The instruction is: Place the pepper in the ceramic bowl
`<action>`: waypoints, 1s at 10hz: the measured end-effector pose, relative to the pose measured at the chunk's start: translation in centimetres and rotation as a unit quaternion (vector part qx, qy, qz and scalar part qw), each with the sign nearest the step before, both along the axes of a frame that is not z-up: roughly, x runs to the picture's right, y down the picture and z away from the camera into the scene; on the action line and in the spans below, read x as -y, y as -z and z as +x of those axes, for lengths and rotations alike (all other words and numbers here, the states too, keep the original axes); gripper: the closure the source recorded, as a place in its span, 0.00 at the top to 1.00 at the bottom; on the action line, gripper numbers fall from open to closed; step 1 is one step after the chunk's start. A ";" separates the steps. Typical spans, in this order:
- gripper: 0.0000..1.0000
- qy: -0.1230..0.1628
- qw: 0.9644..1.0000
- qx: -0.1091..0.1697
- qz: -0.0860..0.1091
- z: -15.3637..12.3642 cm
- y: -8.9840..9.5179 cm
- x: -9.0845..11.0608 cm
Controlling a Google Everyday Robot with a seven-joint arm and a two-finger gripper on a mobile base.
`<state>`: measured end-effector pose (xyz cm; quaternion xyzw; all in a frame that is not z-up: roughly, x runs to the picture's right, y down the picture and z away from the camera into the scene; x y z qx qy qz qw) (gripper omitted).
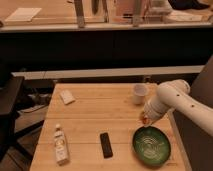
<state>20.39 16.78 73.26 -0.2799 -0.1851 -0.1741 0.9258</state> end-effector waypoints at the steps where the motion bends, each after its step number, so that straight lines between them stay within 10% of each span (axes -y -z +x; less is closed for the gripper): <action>1: 0.02 0.001 1.000 0.001 -0.001 0.0 0.0 -0.2; 10: 0.02 0.016 1.000 0.014 -0.005 0.0 0.4 -1.0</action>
